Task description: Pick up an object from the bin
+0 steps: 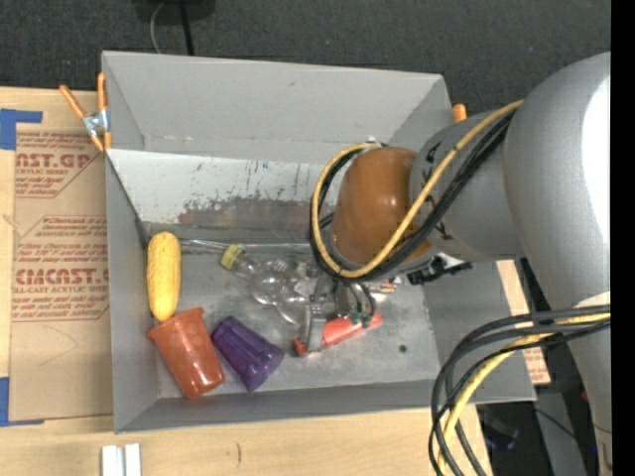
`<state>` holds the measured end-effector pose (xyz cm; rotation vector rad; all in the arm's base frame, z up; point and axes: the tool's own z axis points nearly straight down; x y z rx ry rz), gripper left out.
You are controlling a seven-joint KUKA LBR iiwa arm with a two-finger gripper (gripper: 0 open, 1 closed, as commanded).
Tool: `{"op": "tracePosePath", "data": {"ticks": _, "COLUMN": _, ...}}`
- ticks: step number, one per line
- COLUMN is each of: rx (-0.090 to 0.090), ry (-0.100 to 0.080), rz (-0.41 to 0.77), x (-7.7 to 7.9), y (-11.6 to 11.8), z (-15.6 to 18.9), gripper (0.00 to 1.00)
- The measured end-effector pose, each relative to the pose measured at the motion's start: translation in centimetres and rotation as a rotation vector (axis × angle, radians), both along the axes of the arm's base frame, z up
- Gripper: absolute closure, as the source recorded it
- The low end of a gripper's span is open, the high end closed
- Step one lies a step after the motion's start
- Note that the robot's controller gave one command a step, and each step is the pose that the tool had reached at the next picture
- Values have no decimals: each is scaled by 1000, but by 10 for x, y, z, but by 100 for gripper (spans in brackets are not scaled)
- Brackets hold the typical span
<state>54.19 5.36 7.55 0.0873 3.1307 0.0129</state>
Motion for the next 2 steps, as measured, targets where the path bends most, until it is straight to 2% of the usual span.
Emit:
{"op": "tracePosePath", "data": {"ticks": 1, "rx": 0, "ry": 0, "rz": 0, "x": 0, "y": 0, "z": 0, "gripper": 100}}
{"op": "tracePosePath", "data": {"ticks": 2, "rx": 0, "ry": 7, "rz": -54, "x": 5, "y": 3, "z": 0, "gripper": 100}}
